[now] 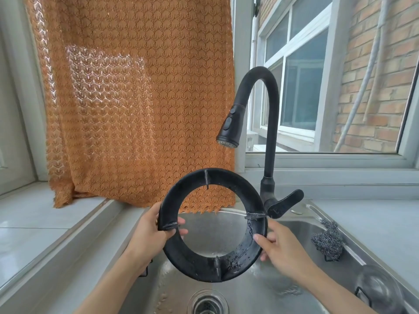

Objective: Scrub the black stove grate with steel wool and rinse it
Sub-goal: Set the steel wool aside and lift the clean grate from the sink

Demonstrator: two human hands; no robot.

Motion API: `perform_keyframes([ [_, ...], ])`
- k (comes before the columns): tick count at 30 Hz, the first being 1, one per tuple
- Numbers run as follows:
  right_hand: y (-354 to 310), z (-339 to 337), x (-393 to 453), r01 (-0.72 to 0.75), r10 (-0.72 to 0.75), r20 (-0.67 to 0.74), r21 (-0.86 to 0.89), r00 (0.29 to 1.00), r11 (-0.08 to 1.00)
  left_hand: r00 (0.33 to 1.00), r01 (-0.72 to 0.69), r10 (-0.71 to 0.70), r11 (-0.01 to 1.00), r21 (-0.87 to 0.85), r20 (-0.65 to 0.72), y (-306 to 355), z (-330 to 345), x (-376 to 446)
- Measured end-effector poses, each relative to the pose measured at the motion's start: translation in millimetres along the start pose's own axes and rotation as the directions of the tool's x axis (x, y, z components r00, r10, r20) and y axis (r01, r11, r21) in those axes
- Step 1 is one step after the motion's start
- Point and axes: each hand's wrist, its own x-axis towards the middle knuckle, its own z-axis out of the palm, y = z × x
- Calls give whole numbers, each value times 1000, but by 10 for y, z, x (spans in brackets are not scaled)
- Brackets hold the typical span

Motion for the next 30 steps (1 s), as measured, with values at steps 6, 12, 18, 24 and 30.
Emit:
perform_keyframes([
  [6,-29,-14,-33,8,-9,-29,-25,1000,1000,998,-63,63,998,20,-20,54,23,-7],
  [12,-3,-11,-24,15,-16,-13,-56,1000,998,999,-42,42,998,38,-15,67,27,-26],
  [18,6,-5,-30,-3,3,9,-78,1000,997,1000,-2,3,999,35,-7,64,33,-50],
  [24,6,3,-26,2,-2,9,-90,1000,996,1000,10,-10,999,50,-6,84,34,-60],
  [30,3,-12,-15,-3,1,-15,-89,1000,996,1000,-18,18,997,79,0,102,50,-69],
])
